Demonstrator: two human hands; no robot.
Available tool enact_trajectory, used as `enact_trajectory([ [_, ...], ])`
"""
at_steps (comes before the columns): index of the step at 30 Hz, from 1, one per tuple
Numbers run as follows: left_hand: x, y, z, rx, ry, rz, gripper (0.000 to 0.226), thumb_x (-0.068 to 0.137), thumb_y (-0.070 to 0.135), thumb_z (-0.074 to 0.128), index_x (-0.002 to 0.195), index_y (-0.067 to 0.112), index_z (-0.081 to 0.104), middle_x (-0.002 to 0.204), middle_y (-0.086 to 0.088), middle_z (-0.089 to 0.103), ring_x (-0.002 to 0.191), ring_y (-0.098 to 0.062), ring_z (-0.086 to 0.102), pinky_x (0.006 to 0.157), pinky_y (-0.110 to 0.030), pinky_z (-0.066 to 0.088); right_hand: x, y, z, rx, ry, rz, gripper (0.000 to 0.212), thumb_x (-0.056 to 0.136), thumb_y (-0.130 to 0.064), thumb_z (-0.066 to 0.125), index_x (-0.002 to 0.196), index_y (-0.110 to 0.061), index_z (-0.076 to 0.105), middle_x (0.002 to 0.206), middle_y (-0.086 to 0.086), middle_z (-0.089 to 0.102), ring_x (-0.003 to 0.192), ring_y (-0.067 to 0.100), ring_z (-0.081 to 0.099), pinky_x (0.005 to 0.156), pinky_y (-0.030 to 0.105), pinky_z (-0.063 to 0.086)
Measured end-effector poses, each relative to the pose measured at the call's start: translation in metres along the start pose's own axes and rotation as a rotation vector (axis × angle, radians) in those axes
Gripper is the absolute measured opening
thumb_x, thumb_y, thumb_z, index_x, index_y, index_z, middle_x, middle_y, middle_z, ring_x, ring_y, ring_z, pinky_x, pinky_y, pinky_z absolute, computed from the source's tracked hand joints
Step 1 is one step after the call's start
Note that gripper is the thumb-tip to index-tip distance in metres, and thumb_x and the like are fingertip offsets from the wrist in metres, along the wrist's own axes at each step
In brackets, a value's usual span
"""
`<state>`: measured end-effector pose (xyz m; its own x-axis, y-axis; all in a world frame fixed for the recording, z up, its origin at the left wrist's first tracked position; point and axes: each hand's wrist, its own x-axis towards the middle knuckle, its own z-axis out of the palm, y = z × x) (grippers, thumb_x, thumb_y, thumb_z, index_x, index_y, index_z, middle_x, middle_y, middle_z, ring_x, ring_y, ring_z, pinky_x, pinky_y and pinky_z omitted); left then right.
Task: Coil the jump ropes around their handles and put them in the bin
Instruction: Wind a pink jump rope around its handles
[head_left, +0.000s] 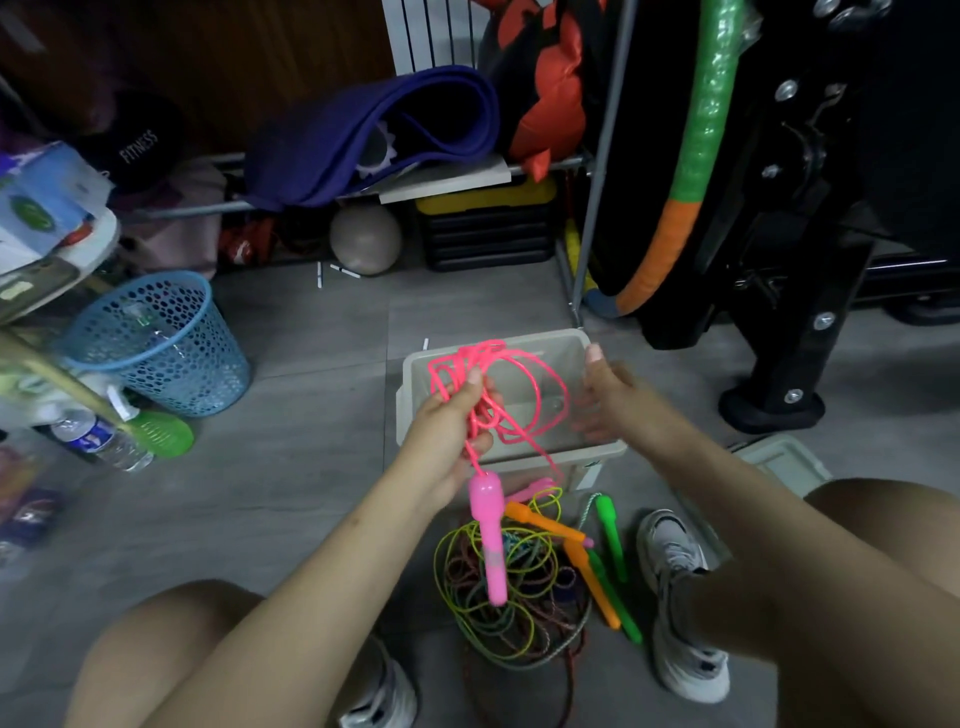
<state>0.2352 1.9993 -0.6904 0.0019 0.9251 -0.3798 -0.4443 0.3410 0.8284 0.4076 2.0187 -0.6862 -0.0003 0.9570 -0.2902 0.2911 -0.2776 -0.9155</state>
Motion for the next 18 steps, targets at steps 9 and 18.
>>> enact_trajectory([
  [9, 0.01, 0.025, -0.015, -0.367, -0.113, -0.093, 0.034, 0.102, 0.031, 0.032, 0.079, 0.014, 0.051, 0.058, 0.007, 0.058, 0.032, -0.002, 0.031, 0.034, -0.013, 0.022, -0.007, 0.032, 0.015, -0.262, -0.711, 0.007, 0.061, 0.09, -0.066, 0.025, 0.122, -0.024, 0.056, 0.117, -0.001, 0.066, 0.113, 0.012, 0.055, 0.092, 0.025, 0.041],
  [18, 0.013, 0.043, -0.034, -0.016, 0.143, 0.229, 0.024, 0.1, 0.027, 0.042, 0.078, 0.02, 0.049, 0.05, 0.011, 0.047, 0.042, -0.002, 0.034, 0.034, -0.013, 0.025, -0.001, 0.023, -0.005, -0.912, -0.781, -0.083, 0.016, 0.093, -0.014, 0.052, 0.079, -0.021, 0.052, 0.088, 0.012, 0.061, 0.081, 0.032, 0.065, 0.057, 0.024, 0.046],
])
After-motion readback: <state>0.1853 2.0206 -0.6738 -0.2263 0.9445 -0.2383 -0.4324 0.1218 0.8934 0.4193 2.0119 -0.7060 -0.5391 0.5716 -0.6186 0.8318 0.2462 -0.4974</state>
